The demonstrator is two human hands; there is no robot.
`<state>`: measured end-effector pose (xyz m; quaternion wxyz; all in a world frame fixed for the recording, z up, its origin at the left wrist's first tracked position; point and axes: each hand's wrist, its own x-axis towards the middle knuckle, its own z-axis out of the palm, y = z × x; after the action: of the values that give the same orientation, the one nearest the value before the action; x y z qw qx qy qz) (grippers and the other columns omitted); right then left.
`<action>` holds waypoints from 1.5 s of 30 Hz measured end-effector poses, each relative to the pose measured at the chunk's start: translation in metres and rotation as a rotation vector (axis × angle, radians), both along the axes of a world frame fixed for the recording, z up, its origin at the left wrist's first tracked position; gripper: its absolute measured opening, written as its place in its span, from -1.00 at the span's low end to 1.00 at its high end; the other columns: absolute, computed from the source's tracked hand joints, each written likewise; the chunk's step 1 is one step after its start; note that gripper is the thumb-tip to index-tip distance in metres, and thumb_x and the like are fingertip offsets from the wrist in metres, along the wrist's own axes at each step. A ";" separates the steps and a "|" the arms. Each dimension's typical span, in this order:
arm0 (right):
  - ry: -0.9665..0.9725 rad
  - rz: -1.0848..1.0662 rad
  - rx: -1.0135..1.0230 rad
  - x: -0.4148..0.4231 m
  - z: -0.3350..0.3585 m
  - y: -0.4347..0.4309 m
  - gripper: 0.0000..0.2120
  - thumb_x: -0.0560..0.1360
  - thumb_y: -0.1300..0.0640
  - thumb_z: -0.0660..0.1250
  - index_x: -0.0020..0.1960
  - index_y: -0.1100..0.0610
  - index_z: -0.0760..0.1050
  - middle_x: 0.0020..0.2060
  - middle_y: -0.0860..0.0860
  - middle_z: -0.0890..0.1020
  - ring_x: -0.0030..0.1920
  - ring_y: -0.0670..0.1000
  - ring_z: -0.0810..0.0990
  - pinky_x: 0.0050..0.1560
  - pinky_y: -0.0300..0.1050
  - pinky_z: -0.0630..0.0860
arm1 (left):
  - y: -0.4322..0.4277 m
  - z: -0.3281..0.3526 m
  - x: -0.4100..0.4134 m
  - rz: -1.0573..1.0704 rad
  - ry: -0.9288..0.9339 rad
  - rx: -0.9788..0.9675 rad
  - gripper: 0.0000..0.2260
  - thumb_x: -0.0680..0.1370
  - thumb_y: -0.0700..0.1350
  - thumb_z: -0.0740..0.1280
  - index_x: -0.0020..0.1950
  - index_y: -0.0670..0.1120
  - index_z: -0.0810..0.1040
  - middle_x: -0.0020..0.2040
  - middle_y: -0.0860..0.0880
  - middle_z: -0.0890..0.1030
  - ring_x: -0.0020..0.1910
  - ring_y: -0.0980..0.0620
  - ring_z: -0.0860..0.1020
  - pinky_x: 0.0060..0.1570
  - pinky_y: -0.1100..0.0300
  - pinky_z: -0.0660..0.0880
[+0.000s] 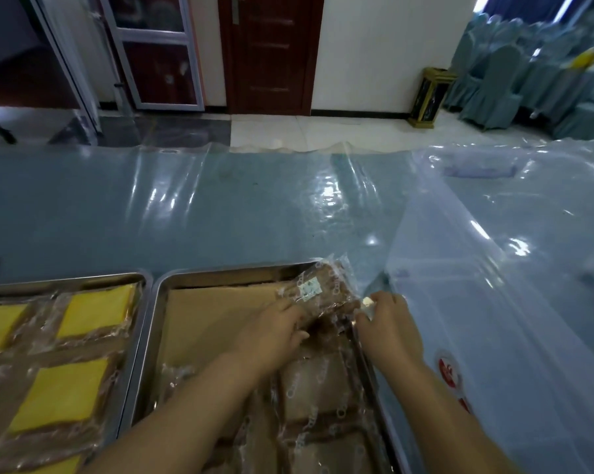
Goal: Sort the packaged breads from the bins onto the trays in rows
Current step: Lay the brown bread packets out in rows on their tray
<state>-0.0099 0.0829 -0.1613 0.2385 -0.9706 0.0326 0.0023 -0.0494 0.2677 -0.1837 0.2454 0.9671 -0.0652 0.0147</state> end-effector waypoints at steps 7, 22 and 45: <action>0.119 0.041 0.036 0.018 -0.013 -0.004 -0.82 0.51 0.03 0.28 -0.03 0.13 0.54 -0.03 0.07 0.55 -0.11 0.02 0.53 -0.16 -0.19 0.40 | -0.017 -0.027 0.044 -0.018 0.098 -0.024 -0.50 0.46 -0.04 0.40 0.34 0.02 0.29 0.32 0.01 0.26 0.28 -0.01 0.30 0.19 0.14 0.36; 0.042 -0.018 0.324 0.009 -0.009 0.010 -0.91 0.55 0.15 0.25 -0.06 0.02 0.53 -0.22 -0.07 0.58 -0.28 -0.20 0.47 -0.37 -0.27 0.32 | 0.042 0.006 -0.011 0.265 -0.147 -0.345 -0.76 0.61 -0.09 0.18 0.26 0.03 0.45 0.08 0.10 0.58 0.02 0.13 0.54 0.00 0.18 0.48; 0.095 0.656 -0.099 -0.019 -0.010 0.046 -0.70 0.53 0.17 0.21 0.21 -0.02 0.52 0.25 -0.05 0.49 0.22 0.00 0.45 0.19 -0.14 0.41 | 0.068 -0.016 -0.059 0.270 0.162 0.218 -0.64 0.60 0.07 0.09 0.39 0.12 0.36 0.43 0.06 0.31 0.39 -0.04 0.19 0.35 0.00 0.22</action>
<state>-0.0290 0.1290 -0.1718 0.1757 -0.9386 -0.2707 0.1225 -0.1080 0.3357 -0.2000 0.1395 0.9860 0.0837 -0.0374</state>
